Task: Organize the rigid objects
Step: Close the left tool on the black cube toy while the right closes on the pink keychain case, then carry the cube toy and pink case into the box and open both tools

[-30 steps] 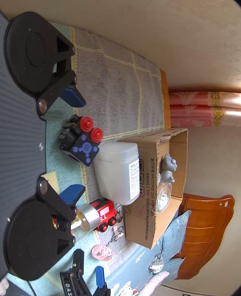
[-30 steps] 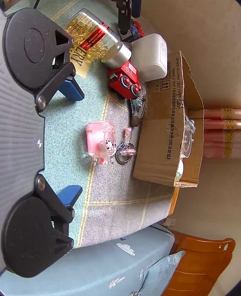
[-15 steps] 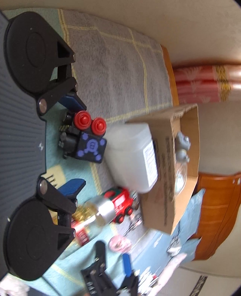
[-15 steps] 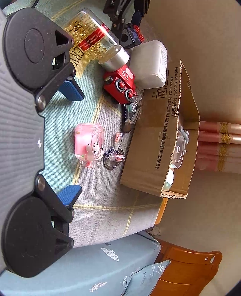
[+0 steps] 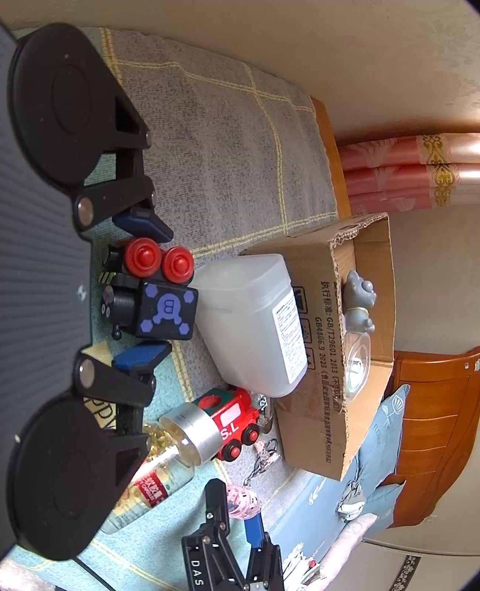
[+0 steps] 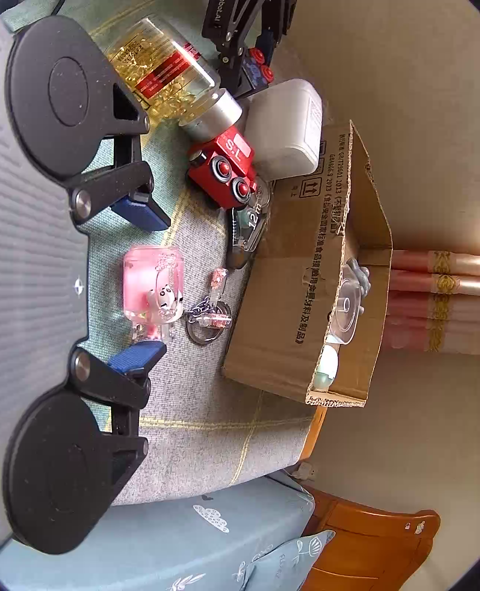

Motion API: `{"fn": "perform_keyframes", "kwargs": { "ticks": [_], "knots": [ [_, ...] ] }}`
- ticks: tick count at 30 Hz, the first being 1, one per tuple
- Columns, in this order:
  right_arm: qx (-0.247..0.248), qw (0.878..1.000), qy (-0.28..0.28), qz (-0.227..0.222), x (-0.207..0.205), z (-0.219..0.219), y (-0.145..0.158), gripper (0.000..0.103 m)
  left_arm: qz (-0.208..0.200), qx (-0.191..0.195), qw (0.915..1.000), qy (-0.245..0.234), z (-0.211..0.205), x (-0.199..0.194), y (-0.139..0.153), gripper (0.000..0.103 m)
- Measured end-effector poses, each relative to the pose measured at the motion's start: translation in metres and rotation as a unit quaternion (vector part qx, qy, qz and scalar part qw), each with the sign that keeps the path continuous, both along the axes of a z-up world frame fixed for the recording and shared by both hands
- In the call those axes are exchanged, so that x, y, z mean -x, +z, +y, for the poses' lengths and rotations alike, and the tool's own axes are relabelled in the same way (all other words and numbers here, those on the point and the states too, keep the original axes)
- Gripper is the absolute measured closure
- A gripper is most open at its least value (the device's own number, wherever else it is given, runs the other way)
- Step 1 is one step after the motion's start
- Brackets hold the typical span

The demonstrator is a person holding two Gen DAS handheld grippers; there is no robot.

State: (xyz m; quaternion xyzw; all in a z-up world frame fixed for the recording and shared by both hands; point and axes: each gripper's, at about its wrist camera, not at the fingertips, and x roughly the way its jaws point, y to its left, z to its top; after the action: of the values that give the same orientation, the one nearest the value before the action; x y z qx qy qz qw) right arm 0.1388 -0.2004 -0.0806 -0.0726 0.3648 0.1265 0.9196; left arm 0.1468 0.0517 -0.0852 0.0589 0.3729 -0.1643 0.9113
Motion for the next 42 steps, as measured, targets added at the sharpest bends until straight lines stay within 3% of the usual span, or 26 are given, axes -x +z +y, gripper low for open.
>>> {"fn": "perform_keyframes", "kwargs": {
  "ticks": [3, 10, 18, 28, 36, 42],
  "knots": [
    [0.002, 1.0, -0.003, 0.0, 0.0, 0.0, 0.001, 0.047, 0.004, 0.001, 1.0, 0.0, 0.001, 0.0, 0.002, 0.053],
    [0.023, 1.0, 0.015, 0.007, 0.002, -0.002, 0.007, 0.047, 0.013, -0.005, 0.9998, -0.016, 0.0, 0.007, 0.012, 0.054],
    [0.061, 0.995, 0.072, 0.016, 0.007, -0.008, 0.036, 0.047, 0.03, -0.037, 0.9986, -0.024, -0.007, 0.018, 0.037, 0.054],
    [0.048, 0.993, 0.103, 0.007, 0.005, -0.019, 0.075, 0.047, 0.007, -0.033, 0.999, -0.03, -0.022, 0.013, 0.083, 0.054],
    [0.039, 0.993, 0.106, -0.015, -0.002, -0.03, 0.106, 0.047, -0.037, -0.039, 0.9974, -0.047, -0.039, -0.024, 0.122, 0.054],
    [0.042, 0.992, 0.111, -0.046, -0.013, -0.032, 0.133, 0.047, -0.03, -0.051, 0.9967, -0.056, -0.057, -0.081, 0.133, 0.054]
  ]
}}
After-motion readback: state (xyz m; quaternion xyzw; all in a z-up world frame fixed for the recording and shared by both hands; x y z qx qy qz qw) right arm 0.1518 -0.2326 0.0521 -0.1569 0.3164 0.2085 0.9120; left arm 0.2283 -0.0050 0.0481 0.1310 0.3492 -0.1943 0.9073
